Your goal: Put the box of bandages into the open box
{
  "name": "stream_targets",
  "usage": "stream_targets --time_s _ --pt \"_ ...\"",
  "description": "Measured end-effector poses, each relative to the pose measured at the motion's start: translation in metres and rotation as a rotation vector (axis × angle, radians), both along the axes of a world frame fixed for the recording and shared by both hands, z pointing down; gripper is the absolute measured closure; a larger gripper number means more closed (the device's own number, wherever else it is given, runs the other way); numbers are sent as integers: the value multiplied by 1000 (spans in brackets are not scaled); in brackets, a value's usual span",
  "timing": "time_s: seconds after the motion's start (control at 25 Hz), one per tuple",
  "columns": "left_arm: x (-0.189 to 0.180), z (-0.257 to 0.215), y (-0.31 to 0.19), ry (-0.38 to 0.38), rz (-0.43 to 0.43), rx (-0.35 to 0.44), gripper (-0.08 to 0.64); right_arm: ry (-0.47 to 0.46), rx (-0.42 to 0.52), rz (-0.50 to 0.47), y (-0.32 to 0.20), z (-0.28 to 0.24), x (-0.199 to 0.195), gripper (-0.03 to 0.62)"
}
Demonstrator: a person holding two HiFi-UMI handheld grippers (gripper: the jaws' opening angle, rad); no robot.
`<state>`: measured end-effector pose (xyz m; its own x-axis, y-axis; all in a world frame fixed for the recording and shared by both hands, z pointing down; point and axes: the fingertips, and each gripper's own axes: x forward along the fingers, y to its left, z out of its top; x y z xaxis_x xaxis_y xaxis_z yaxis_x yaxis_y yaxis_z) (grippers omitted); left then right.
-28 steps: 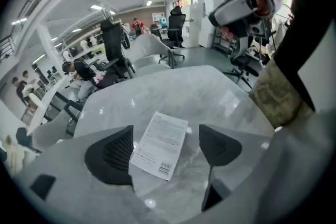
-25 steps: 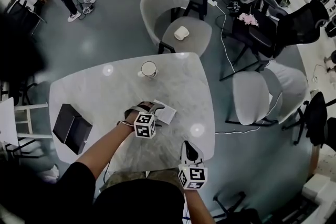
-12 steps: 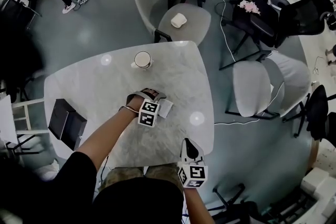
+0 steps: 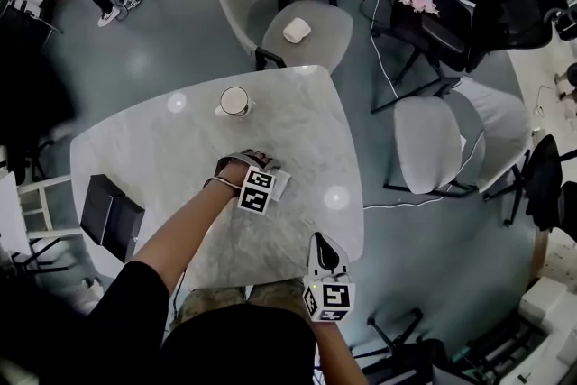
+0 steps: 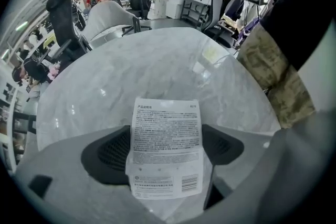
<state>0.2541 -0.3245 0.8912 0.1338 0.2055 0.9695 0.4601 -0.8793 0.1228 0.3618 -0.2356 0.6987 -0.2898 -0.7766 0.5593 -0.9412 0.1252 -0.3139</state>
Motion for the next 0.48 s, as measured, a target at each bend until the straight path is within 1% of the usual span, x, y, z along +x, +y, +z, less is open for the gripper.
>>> stream_targets --time_s 0.24,0.36,0.48 --pt "-3 -2 2 -20 4 -34 141 23 -9 26 10 2 11 580" --pt "-15 -5 9 -36 -8 -59 141 32 9 28 17 -3 12 580" --pt "-32 -13 13 -37 -14 -43 141 35 20 38 29 -9 7 580"
